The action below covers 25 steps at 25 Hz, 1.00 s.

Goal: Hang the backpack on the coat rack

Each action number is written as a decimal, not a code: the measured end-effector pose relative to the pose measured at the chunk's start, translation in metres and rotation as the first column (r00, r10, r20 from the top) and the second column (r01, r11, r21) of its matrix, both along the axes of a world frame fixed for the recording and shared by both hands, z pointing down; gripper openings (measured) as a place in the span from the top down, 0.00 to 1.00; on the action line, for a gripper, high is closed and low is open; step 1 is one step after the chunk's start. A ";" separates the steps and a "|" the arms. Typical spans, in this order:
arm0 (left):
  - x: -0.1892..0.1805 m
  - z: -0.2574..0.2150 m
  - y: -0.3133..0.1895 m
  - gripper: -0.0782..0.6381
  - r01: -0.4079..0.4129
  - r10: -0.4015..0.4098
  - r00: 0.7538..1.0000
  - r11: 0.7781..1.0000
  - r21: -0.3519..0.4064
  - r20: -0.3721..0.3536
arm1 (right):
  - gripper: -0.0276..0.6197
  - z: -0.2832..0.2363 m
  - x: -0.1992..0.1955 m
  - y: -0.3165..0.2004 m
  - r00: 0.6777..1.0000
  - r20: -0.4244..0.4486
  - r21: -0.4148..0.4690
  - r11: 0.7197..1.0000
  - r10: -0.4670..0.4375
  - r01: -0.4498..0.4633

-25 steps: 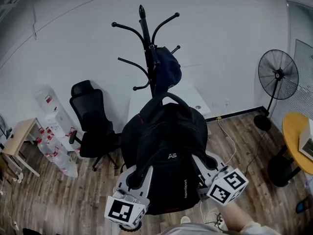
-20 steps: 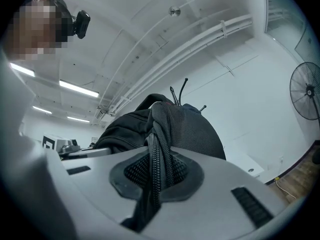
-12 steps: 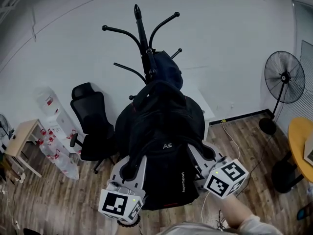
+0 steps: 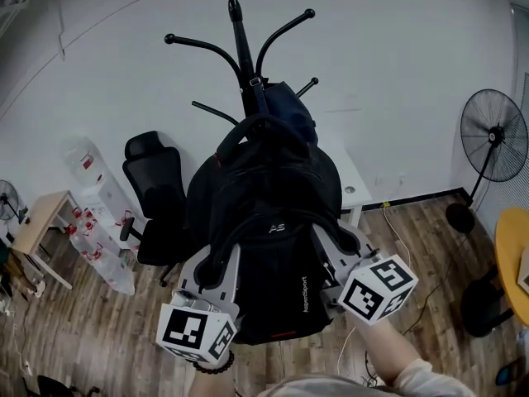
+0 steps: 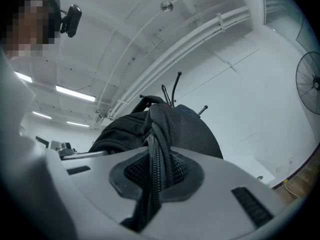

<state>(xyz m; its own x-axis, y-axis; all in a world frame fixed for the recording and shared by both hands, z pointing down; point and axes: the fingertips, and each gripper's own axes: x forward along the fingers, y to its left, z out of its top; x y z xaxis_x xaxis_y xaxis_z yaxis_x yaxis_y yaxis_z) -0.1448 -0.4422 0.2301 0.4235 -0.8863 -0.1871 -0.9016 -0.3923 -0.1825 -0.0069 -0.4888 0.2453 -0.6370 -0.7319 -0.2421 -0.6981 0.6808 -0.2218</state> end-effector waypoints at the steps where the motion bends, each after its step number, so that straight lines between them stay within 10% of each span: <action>1: -0.001 0.001 -0.007 0.85 0.007 -0.007 1.000 1.000 -0.010 -0.001 | 0.91 0.001 -0.001 -0.006 1.000 0.000 -0.005 1.000 -0.002 0.002; 25: -0.008 0.074 -0.102 0.85 0.074 -0.076 0.997 0.995 -0.064 -0.029 | 0.91 0.064 -0.008 -0.090 0.998 -0.059 -0.046 0.999 0.022 -0.024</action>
